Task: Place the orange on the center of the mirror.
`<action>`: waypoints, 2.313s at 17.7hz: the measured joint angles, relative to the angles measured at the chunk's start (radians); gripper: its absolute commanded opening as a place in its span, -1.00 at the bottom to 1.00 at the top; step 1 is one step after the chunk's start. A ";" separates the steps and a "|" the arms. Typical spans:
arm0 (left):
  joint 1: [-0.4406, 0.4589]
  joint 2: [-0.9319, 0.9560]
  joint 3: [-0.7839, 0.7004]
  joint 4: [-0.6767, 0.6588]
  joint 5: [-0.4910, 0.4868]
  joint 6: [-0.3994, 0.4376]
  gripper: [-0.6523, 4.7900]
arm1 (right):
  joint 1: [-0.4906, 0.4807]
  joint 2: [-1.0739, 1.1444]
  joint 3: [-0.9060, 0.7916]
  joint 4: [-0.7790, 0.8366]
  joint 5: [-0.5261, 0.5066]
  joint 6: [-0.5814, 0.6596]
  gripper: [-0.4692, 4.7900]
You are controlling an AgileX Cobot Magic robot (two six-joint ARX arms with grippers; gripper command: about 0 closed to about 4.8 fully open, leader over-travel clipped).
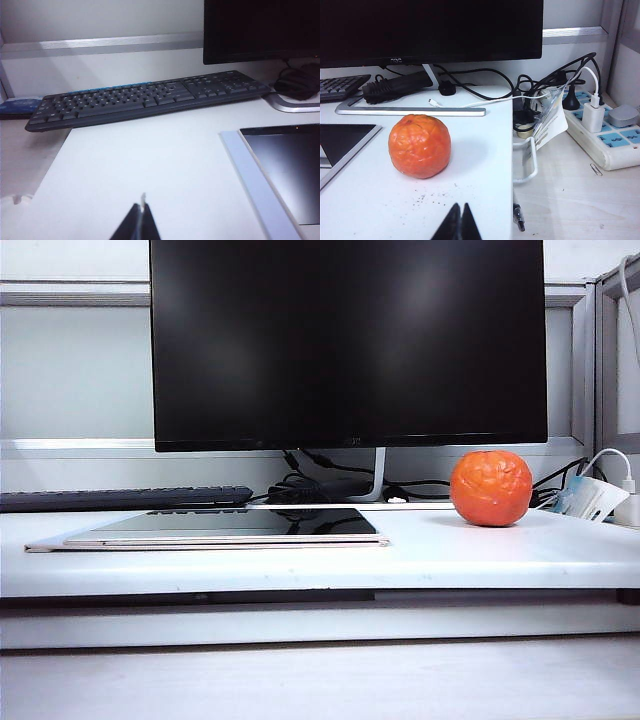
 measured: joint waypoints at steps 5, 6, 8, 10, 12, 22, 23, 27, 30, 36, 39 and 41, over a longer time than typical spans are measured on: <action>0.000 0.000 0.000 0.000 0.000 0.000 -0.78 | 0.000 0.000 0.000 0.000 0.000 0.000 -0.84; 0.000 0.000 0.000 0.000 0.000 0.000 -0.78 | 0.000 0.000 0.000 0.000 0.000 0.000 -0.84; -0.051 0.000 0.000 0.000 -0.013 0.000 -0.78 | 0.000 0.000 0.000 0.000 0.000 0.000 -0.84; -0.198 0.000 0.000 0.000 -0.055 0.000 -0.78 | 0.000 0.000 0.000 0.000 -0.001 0.008 -0.84; -0.378 0.000 0.000 0.000 -0.074 0.000 -0.78 | 0.000 0.000 0.000 0.000 -0.020 0.080 -0.84; -0.777 0.000 0.000 0.000 -0.041 0.000 -0.78 | 0.000 0.002 0.031 0.198 -0.126 0.339 -0.84; -0.777 0.000 0.000 0.000 -0.041 0.000 -0.78 | 0.000 0.008 0.065 0.173 -0.126 0.344 -0.84; -0.777 0.000 0.000 0.000 -0.041 0.000 -0.78 | 0.001 0.211 0.252 0.104 -0.150 0.131 1.00; -0.772 0.000 0.000 0.000 -0.043 0.000 -0.78 | 0.002 0.484 0.308 0.158 -0.149 0.098 1.00; -0.772 0.000 0.000 0.000 -0.044 0.000 -0.78 | 0.006 1.057 0.394 0.502 -0.173 0.029 1.00; -0.772 0.000 0.000 0.000 -0.045 0.000 -0.78 | 0.043 1.249 0.494 0.507 -0.177 -0.005 1.00; -0.772 0.000 0.000 0.000 -0.045 0.000 -0.78 | 0.081 1.368 0.564 0.507 -0.193 -0.024 1.00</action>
